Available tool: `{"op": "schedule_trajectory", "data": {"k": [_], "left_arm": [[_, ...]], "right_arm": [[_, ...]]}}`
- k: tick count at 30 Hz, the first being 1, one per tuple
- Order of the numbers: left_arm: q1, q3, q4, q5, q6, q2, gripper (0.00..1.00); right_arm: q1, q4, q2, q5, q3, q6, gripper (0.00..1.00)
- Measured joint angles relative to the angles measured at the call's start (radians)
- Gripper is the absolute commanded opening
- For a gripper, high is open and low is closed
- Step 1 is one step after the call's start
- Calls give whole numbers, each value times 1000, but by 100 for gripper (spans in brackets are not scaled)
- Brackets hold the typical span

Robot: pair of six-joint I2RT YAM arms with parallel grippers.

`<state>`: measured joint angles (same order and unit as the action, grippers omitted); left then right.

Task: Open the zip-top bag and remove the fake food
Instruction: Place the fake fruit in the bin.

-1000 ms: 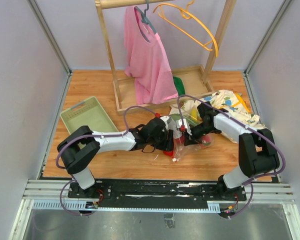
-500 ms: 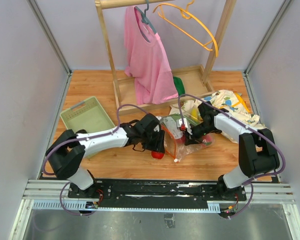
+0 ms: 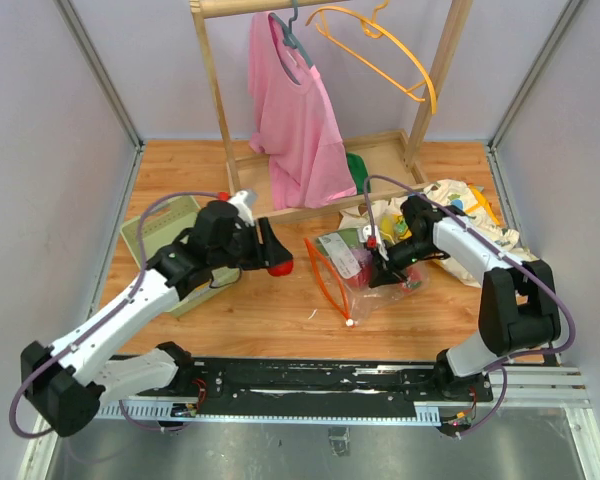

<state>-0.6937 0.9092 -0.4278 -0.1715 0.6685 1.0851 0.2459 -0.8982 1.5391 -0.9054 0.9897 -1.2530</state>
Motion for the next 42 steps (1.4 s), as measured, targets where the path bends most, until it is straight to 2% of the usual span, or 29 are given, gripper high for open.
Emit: {"op": "schedule_trajectory", "data": {"k": [7,11,16,22,23,28,35,42], "left_arm": [[366,-26,-61,22,-26,-144,12],[567,-36,-61,12,-60,-138,12],[746,-33,-72,47,-125,-66,8],[774,17,-87,296,-268,50,8],[774,18,-85,303,-273,53,8],[776,23,-25,480,-428,131,7],[776,-71,179,591,-682,190,7],[776,-121,348,610,-912,288,5]], "right_arm": [[-2,-122,-41,-61,95,5,9],[-3,-141,-65,-105,98,24,10],[-37,-138,-88,-130,63,39,10],[-77,-129,-93,-145,45,51,10],[-79,-127,-93,-145,45,51,10],[-80,-122,-93,-150,41,51,10],[-80,-120,-93,-151,32,51,10],[-80,-120,-93,-151,29,51,10]]}}
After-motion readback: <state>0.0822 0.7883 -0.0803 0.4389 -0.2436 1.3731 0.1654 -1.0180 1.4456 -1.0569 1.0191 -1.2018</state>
